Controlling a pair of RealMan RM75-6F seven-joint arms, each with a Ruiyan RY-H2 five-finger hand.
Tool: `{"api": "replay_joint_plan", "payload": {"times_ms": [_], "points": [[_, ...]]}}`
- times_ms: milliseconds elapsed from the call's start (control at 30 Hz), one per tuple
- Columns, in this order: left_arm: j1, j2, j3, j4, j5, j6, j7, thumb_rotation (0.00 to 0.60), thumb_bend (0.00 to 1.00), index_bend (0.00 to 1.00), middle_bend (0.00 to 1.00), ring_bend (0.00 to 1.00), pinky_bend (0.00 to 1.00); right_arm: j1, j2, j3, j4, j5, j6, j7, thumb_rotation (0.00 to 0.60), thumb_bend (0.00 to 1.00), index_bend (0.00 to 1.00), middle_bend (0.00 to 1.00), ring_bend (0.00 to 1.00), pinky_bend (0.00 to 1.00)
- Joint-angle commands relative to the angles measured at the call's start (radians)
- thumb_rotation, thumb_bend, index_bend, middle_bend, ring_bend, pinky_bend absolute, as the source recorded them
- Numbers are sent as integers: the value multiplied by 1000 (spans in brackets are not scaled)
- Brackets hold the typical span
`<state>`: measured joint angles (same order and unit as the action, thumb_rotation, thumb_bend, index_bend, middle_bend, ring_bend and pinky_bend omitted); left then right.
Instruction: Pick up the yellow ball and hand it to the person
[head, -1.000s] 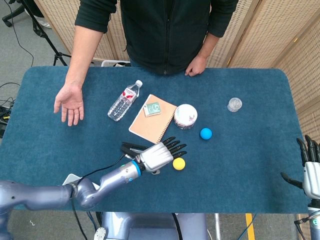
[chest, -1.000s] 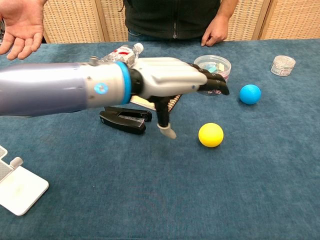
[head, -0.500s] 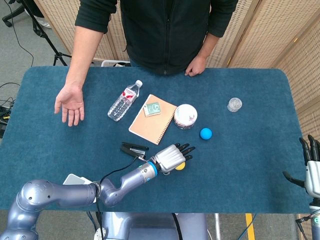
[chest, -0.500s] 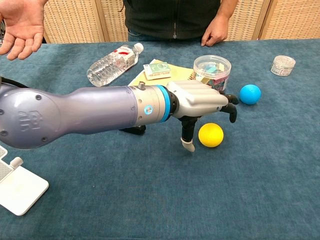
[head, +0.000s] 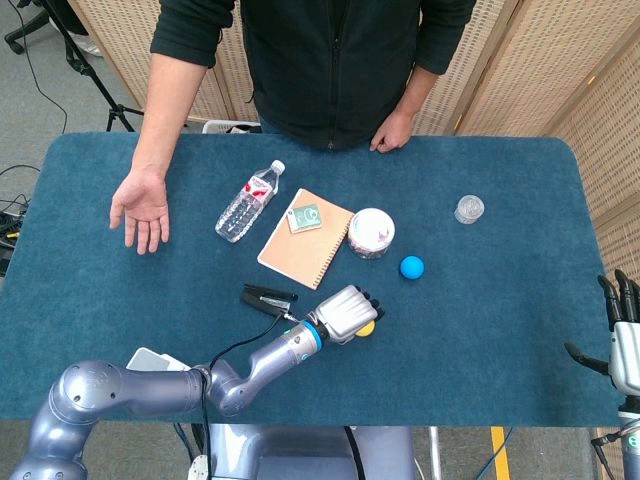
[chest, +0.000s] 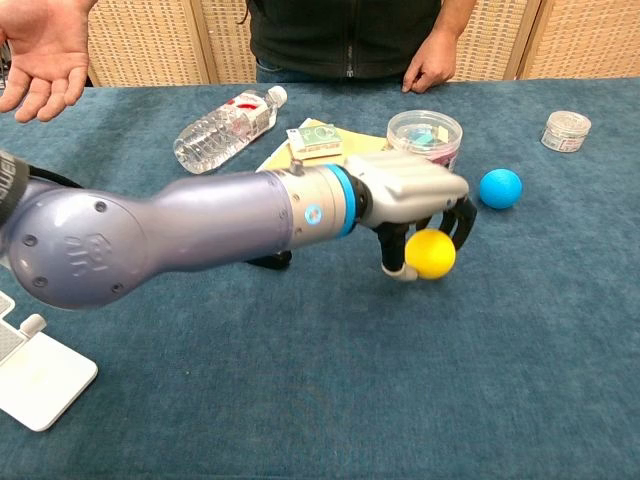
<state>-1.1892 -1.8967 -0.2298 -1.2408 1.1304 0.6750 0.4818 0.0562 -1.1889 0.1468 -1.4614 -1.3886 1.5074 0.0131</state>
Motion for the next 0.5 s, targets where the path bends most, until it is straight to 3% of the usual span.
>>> {"api": "replay_joint_plan", "payload": {"times_ms": [33,200,500], "points": [[23,88,-12,-100,28,48,-12,600,368,649,419,388,457,-1,2,-1,-4,-3,0,3,600,0,22,0,0,0],[93,283,-12,-262,88,154,-13,600,369,661,424,388,457,-2,7,-8,-13,-19,6,10,600,0,22,0,0,0],[275,630,26,-403,113,305,-65,600,368,661,424,388,457,-3,13,-19,-38,-45,14,15,600,0,22,0,0,0]]}}
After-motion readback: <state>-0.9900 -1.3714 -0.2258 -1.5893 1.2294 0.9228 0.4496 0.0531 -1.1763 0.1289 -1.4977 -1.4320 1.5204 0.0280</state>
